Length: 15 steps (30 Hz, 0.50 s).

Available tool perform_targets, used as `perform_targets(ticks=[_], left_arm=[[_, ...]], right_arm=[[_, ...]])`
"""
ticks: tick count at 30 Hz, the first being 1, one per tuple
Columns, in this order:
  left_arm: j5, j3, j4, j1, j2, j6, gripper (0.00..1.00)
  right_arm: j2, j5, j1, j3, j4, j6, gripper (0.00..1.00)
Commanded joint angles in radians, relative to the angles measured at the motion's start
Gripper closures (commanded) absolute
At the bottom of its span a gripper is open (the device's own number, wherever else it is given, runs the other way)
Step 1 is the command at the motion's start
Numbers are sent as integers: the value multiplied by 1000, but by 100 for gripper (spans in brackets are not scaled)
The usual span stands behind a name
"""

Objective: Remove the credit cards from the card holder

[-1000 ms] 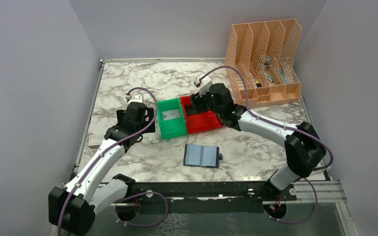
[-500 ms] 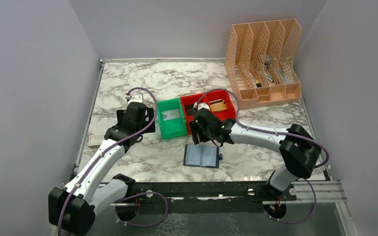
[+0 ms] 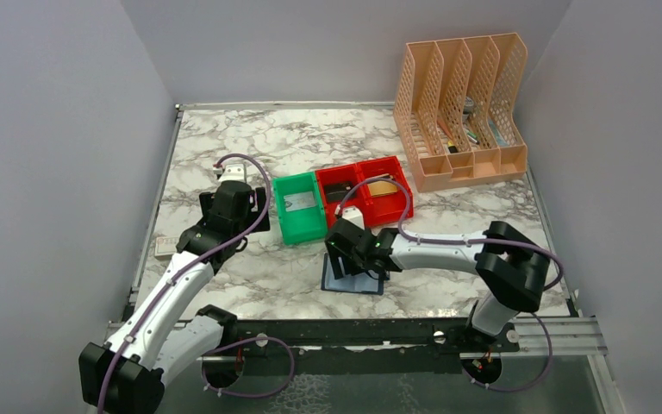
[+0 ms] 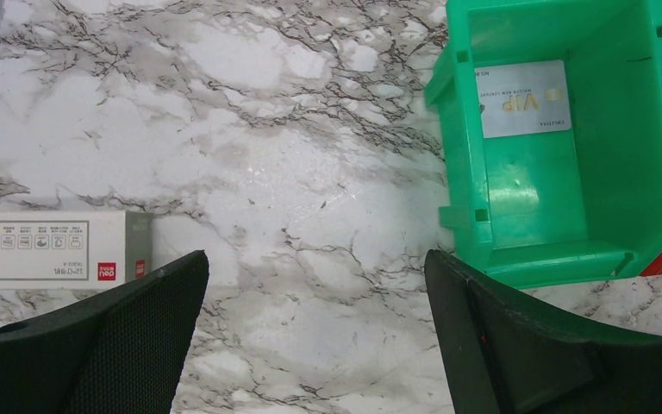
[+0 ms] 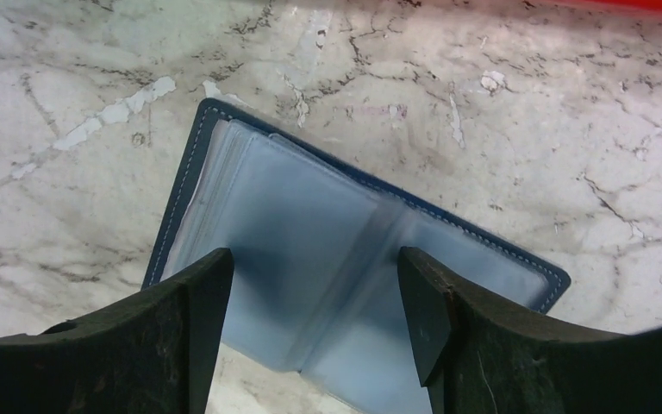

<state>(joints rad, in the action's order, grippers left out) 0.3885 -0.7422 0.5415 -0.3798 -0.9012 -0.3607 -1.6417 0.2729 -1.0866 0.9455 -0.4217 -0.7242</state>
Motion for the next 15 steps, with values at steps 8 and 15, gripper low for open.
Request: perform_targets(ticks=[8,15], left_arm=[[-24,-1,11,6,19,-3,1],[-41,-7,22,6,22,1,1]], right_arm=[[-121,24,-15,13,-46,-16,24],[-27,42,-19,122,-106,136,22]])
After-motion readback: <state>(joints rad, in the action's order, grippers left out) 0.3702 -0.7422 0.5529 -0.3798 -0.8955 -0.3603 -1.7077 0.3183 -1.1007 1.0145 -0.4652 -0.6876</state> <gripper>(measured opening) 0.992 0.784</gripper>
